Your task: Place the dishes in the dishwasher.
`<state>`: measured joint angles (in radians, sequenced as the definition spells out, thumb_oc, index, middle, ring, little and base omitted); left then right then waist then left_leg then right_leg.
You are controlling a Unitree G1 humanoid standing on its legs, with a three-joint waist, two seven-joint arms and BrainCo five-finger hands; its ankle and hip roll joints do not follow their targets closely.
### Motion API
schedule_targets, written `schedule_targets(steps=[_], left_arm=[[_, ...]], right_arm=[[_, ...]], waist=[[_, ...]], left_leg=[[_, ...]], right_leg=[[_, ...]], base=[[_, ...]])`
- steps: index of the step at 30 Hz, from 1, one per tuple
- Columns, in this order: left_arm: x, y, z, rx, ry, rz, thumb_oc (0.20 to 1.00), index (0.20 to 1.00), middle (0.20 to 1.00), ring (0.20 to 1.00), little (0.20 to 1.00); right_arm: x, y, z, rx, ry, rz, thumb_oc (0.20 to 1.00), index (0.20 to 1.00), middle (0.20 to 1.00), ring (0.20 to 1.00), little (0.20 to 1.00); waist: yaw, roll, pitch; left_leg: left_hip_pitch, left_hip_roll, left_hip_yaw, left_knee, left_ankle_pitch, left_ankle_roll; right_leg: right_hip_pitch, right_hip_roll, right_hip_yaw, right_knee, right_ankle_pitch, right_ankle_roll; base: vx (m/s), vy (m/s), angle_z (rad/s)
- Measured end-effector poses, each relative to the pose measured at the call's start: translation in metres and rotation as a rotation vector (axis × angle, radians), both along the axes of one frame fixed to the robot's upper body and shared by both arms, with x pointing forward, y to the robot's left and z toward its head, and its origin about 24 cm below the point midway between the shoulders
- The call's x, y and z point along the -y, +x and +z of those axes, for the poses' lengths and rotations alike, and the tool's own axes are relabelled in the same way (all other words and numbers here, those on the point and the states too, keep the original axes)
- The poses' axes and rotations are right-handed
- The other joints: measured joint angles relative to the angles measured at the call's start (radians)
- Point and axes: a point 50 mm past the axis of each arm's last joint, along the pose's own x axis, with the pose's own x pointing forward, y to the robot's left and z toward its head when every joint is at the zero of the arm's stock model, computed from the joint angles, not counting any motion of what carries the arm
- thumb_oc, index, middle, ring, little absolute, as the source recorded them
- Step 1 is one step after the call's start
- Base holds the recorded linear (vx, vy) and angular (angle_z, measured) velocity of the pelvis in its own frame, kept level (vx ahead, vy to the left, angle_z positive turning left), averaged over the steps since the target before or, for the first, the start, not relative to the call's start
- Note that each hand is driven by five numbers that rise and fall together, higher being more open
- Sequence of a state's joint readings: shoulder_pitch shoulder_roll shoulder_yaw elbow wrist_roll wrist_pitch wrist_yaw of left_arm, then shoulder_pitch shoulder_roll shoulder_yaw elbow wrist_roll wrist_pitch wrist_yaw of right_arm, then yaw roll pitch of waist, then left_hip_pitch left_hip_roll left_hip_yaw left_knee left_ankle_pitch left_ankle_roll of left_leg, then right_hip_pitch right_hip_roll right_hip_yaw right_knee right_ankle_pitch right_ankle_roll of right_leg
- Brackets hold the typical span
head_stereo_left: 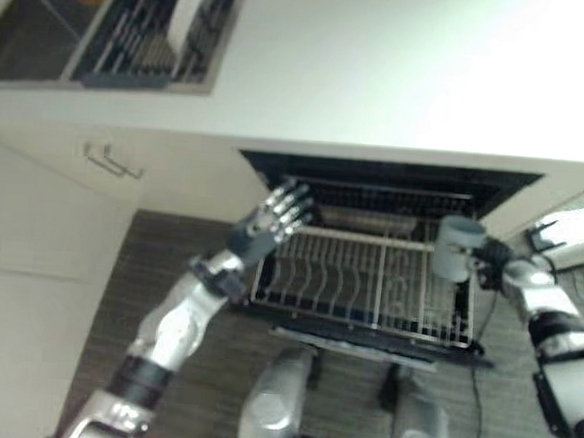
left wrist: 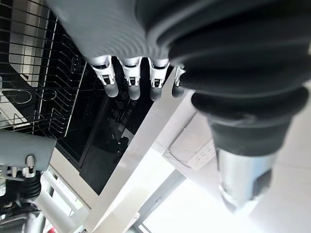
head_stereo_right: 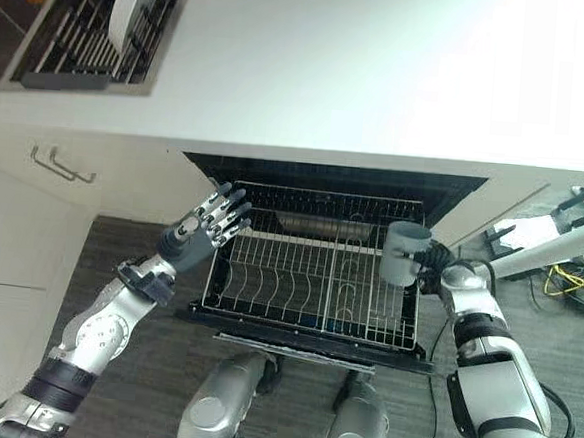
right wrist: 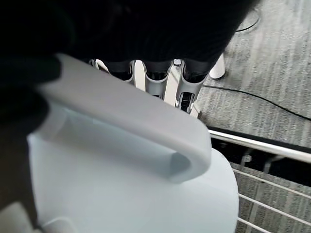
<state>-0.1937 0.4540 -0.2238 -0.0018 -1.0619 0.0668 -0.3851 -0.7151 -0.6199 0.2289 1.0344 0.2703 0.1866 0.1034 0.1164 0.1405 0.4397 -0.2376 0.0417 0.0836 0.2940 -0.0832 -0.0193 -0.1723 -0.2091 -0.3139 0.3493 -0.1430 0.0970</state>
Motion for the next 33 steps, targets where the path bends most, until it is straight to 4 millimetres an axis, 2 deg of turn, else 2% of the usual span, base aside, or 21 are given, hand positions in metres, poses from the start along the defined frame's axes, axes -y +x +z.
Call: schedule_targets(steps=[3, 8, 9, 10, 11, 12, 25, 29, 33], left_arm=[[0.004, 0.007, 0.016, 0.066, -0.017, -0.013, 1.0, 1.0, 1.0, 1.0, 1.0], [0.002, 0.008, 0.019, 0.093, -0.03, 0.006, 1.0, 1.0, 1.0, 1.0, 1.0], [0.003, 0.008, 0.019, 0.094, -0.032, 0.005, 1.0, 1.0, 1.0, 1.0, 1.0], [0.003, 0.008, 0.02, 0.096, -0.032, 0.004, 1.0, 1.0, 1.0, 1.0, 1.0], [0.004, 0.009, 0.021, 0.1, -0.033, 0.001, 1.0, 1.0, 1.0, 1.0, 1.0], [0.004, 0.01, 0.023, 0.11, -0.033, 0.0, 1.0, 1.0, 1.0, 1.0, 1.0], [0.007, 0.01, 0.036, 0.167, -0.03, -0.015, 1.0, 1.0, 1.0, 1.0, 1.0], [0.005, 0.009, 0.037, 0.167, -0.022, -0.008, 1.0, 1.0, 1.0, 1.0, 1.0], [0.0, 0.004, 0.038, 0.171, -0.024, 0.023, 1.0, 1.0, 1.0, 1.0, 1.0]], right_arm=[[-0.004, 0.014, 0.022, 0.06, 0.013, 0.012, 0.2, 0.2, 0.2, 0.2, 0.2], [-0.006, 0.017, 0.028, 0.058, -0.022, 0.038, 0.2, 0.2, 0.2, 0.2, 0.2], [-0.007, 0.018, 0.028, 0.051, -0.034, 0.044, 0.241, 0.241, 0.241, 0.241, 0.241], [-0.007, 0.018, 0.027, 0.04, -0.047, 0.045, 0.507, 0.507, 0.507, 0.507, 0.507], [-0.007, 0.019, 0.028, 0.034, -0.047, 0.042, 0.84, 0.84, 0.84, 0.84, 0.84], [-0.007, 0.02, 0.029, 0.022, -0.043, 0.033, 1.0, 1.0, 1.0, 1.0, 1.0], [-0.004, 0.016, 0.021, -0.043, -0.04, -0.001, 1.0, 1.0, 1.0, 1.0, 1.0], [-0.008, 0.008, 0.01, -0.035, -0.027, 0.009, 1.0, 1.0, 1.0, 1.0, 1.0], [-0.023, -0.001, 0.006, 0.023, 0.011, 0.053, 1.0, 1.0, 1.0, 1.0, 1.0]], waist=[[-0.001, -0.01, 0.039], [-0.001, -0.016, 0.043], [-0.001, -0.016, 0.043], [-0.001, -0.016, 0.043], [-0.001, -0.016, 0.043], [0.0, -0.016, 0.043], [-0.013, -0.022, 0.04], [-0.03, -0.055, 0.025], [-0.05, -0.09, 0.007]], left_leg=[[-0.024, -0.006, -0.005, -0.003, 0.012, 0.002], [-0.027, -0.01, -0.009, -0.016, 0.019, 0.002], [-0.027, -0.009, -0.011, -0.017, 0.02, 0.001], [-0.027, -0.009, -0.011, -0.017, 0.02, 0.001], [-0.027, -0.009, -0.011, -0.017, 0.02, 0.001], [-0.027, -0.01, -0.012, -0.016, 0.021, 0.001], [-0.015, -0.008, -0.011, -0.015, 0.022, 0.002], [-0.003, -0.004, 0.002, -0.015, 0.022, 0.002], [0.012, 0.011, 0.013, -0.015, 0.021, 0.001]], right_leg=[[-0.03, -0.007, -0.002, 0.014, 0.0, 0.0], [-0.038, -0.009, -0.001, 0.013, 0.0, 0.0], [-0.038, -0.008, -0.002, 0.013, 0.0, 0.0], [-0.038, -0.008, -0.002, 0.013, 0.0, 0.0], [-0.038, -0.009, -0.002, 0.014, 0.0, 0.0], [-0.037, -0.009, -0.002, 0.014, 0.001, 0.0], [-0.027, -0.008, -0.002, 0.014, 0.002, -0.002], [-0.018, -0.005, 0.005, 0.011, 0.005, -0.005], [-0.002, 0.012, 0.017, -0.008, 0.018, -0.011]], base=[[-0.14, 0.019, 0.04], [-0.06, 0.004, 0.01], [0.0, 0.0, 0.0], [0.0, 0.0, 0.0], [0.0, 0.0, 0.0], [0.0, 0.0, 0.0], [0.01, 0.0, 0.0], [0.06, 0.0, -0.06], [0.07, -0.019, -0.12]])
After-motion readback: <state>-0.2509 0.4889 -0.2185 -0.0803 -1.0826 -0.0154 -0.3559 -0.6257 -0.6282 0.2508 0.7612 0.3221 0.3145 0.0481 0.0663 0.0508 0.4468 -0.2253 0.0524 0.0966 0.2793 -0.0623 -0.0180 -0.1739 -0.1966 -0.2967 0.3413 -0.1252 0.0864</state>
